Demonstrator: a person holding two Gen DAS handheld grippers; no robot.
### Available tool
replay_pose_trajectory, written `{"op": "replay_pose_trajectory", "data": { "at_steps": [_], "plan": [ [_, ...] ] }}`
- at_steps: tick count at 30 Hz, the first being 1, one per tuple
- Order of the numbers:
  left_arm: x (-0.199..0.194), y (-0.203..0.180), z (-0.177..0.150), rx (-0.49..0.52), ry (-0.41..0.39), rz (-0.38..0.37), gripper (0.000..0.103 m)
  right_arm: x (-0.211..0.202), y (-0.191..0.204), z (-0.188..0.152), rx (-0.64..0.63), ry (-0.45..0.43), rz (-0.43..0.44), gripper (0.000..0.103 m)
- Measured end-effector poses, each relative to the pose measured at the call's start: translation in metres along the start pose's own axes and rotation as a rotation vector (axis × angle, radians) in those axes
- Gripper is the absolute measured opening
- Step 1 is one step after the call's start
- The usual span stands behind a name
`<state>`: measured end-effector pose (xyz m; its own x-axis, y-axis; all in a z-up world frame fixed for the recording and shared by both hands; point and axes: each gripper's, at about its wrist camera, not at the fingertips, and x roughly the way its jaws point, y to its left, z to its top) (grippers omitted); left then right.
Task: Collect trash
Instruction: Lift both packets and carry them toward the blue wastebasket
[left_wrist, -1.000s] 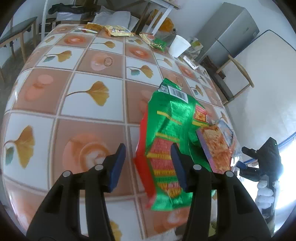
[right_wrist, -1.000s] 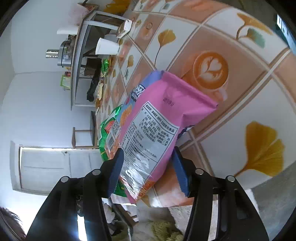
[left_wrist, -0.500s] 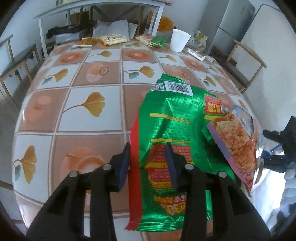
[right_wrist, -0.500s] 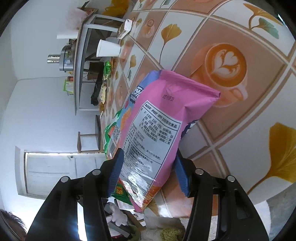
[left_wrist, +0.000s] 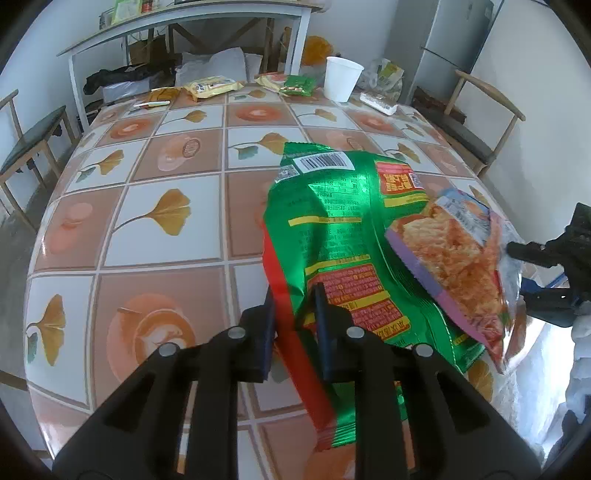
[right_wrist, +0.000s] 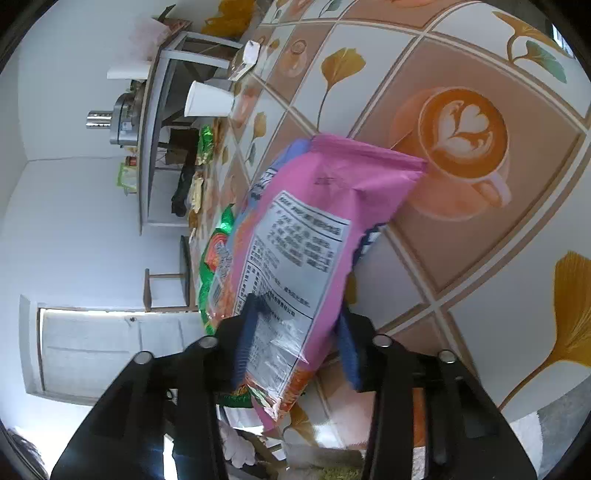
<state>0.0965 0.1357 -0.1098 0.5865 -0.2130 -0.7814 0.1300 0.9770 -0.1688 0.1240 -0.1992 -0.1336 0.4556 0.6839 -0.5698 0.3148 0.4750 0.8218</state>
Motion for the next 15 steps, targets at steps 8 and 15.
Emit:
{"op": "replay_pose_trajectory", "data": {
  "at_steps": [8,15],
  "plan": [
    [-0.007,0.005,0.000,-0.028,-0.033,-0.047,0.013,-0.010,-0.008,0.003,0.018,-0.019,0.074,0.018],
    [-0.017,0.005,0.006,-0.050,-0.075,-0.093,0.011,-0.030,-0.007,0.008,0.009,-0.051,0.136,0.015]
  ]
}}
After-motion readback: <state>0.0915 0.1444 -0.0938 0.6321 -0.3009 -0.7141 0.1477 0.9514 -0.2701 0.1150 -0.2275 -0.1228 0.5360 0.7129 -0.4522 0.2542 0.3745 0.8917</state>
